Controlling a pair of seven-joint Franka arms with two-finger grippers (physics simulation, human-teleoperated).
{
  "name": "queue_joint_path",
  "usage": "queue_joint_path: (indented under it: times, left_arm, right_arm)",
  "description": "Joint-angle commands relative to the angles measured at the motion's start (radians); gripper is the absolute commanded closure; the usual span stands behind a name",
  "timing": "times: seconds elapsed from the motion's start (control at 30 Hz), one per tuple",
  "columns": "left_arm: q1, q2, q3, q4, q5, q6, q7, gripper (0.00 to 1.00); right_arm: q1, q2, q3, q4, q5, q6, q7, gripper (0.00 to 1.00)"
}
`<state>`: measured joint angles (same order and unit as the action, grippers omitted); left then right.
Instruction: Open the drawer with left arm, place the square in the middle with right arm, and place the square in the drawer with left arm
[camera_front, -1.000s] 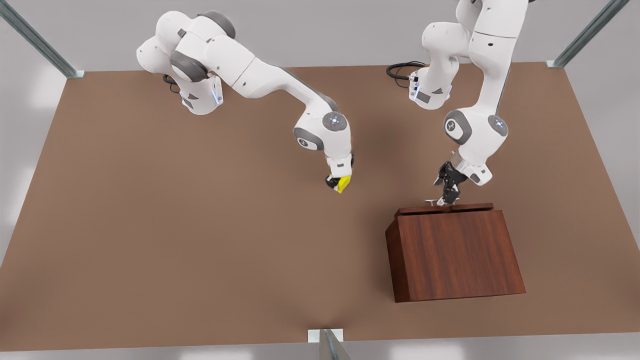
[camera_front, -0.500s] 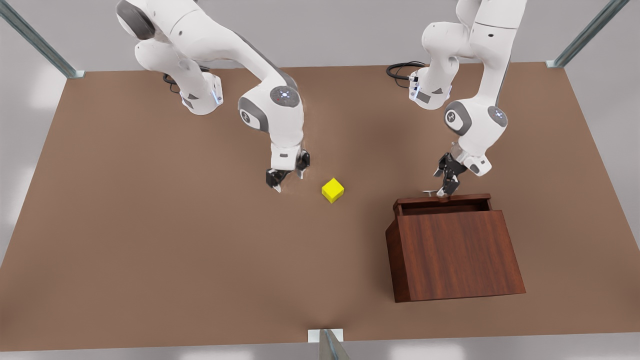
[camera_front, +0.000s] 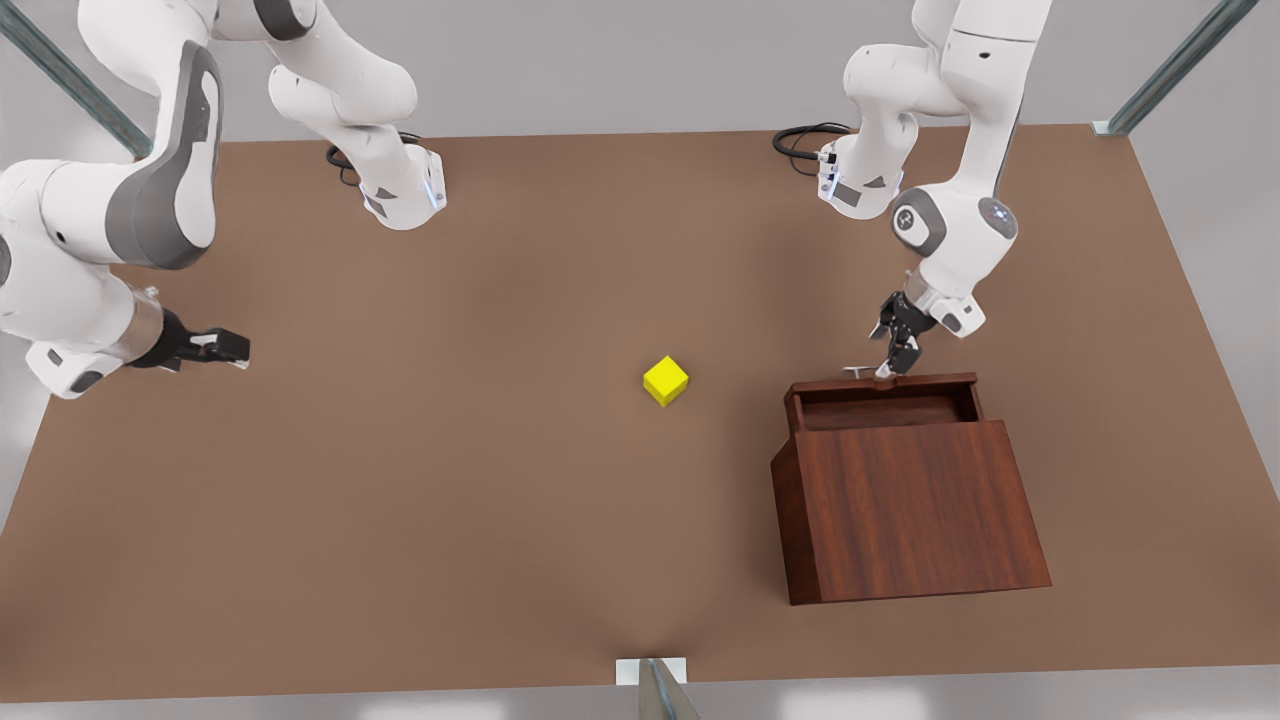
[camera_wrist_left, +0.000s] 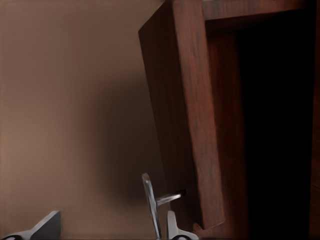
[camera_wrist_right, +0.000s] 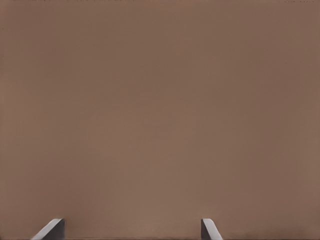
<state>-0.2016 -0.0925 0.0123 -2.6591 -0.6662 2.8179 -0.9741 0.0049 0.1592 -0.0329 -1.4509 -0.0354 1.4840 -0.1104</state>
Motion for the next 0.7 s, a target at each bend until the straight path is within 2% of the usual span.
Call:
queue_joint_path:
  times: [0.0, 0.27, 0.5, 0.57, 0.67]
  left_arm:
    - [0.001, -0.007, 0.000, -0.002, 0.000, 0.000, 0.000, 0.00]
    - [0.001, -0.082, 0.000, -0.073, 0.000, -0.018, -0.002, 0.00]
    - [-0.022, -0.128, 0.000, -0.114, 0.000, -0.057, -0.005, 0.00]
    - [-0.027, -0.164, 0.000, -0.133, 0.000, -0.078, -0.005, 0.00]
    - [-0.025, -0.291, 0.009, -0.130, 0.005, -0.121, -0.002, 0.00]
  right_arm:
    - [0.003, -0.001, -0.002, 0.003, -0.003, -0.013, -0.003, 0.00]
    - [-0.020, -0.010, -0.051, 0.076, 0.023, -0.064, 0.001, 0.00]
    - [-0.019, -0.003, -0.051, 0.078, 0.023, -0.042, 0.000, 0.00]
    - [-0.014, -0.001, -0.050, 0.076, 0.023, -0.042, -0.002, 0.00]
    - [-0.017, 0.000, -0.048, 0.076, 0.023, -0.042, -0.002, 0.00]
